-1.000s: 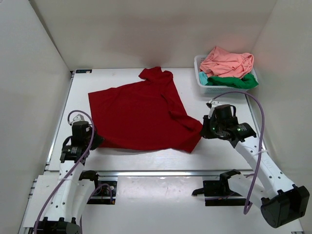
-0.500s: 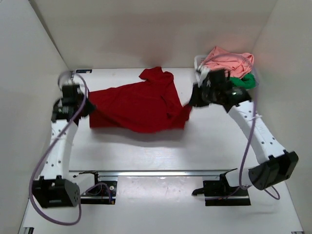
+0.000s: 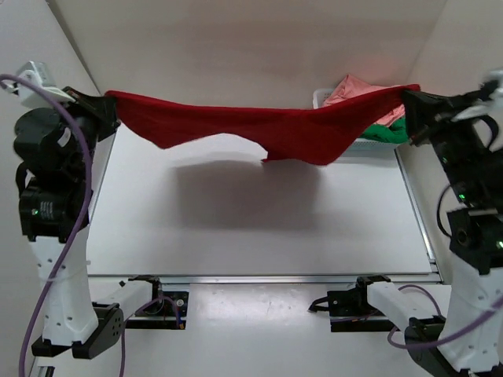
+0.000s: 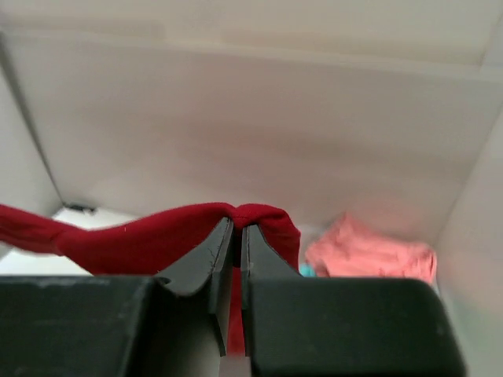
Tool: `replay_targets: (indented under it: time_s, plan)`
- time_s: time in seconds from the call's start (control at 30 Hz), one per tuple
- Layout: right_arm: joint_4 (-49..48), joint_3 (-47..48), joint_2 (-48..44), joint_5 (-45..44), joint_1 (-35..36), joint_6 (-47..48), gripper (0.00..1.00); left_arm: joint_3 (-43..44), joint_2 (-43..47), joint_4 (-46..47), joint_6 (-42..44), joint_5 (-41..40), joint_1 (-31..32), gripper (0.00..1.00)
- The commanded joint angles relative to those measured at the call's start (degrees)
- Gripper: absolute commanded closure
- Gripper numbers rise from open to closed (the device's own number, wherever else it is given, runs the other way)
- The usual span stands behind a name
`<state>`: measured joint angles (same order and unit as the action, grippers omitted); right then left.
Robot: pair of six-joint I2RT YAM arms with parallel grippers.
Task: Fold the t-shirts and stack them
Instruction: Flatten out the tshirt
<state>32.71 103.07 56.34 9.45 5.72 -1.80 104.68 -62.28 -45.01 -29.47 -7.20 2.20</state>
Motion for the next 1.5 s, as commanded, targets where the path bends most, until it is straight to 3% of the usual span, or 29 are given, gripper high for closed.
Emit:
replay_targets:
  time_s: [0.0,0.13,0.3,0.43,0.57,0.73,0.83,0.9,1.0,1.1,1.23,1.33,1.47]
  plan:
    - [-4.7,6.1,-1.5,2.1,-0.4,1.4,1.00,7.3,0.7,0.9,1.9,-5.6,3.1,0.99]
    - [-4.9,11.6,1.4,5.6,-1.4,-0.1,1.00,13.1,-0.2,0.3,3.1,-9.8,6.6,0.98]
    - [-7.9,11.7,5.4,13.0,-4.2,-3.6,1.00,12.0,-1.8,0.8,4.6,-12.0,7.1,0.96]
    - [-10.6,5.3,10.0,14.9,-3.3,-4.1,1.00,1.4,-2.0,4.9,4.5,-7.8,3.4,0.97]
    - [-8.5,1.4,18.0,6.7,5.9,1.4,1.00,-9.6,-3.7,8.9,4.9,-4.6,1.1,0.97]
    - [-10.5,-2.7,26.2,5.1,8.5,5.0,1.00,-16.6,-9.3,12.8,5.7,-1.1,-1.3,0.97]
    - [-8.0,3.6,32.2,3.6,9.0,6.7,1.00,-12.4,-15.1,12.2,6.9,-0.3,-2.1,0.99]
    - [-5.1,13.7,35.8,1.6,10.2,9.3,1.00,-6.6,-18.0,9.6,7.8,0.0,-5.4,0.99]
    - [-3.8,24.3,37.7,-0.5,11.2,10.8,1.00,3.3,-20.3,7.7,8.1,-0.3,-6.1,0.99]
    - [-4.8,27.5,36.2,-0.6,9.8,11.4,1.00,16.0,-22.2,4.7,8.8,-2.9,-5.6,0.98]
    - [-8.3,18.4,30.8,2.3,5.5,8.9,1.00,15.1,-17.8,5.7,10.0,-4.2,-4.6,0.97]
    - [-9.4,11.5,26.7,3.4,3.3,7.5,1.00,6.2,-12.2,7.3,9.2,-3.4,-4.0,0.96]
    - [-13.2,-6.4,19.3,5.2,1.9,3.5,1.00,-13.1,-3.5,11.7,6.8,-1.9,-3.3,0.96]
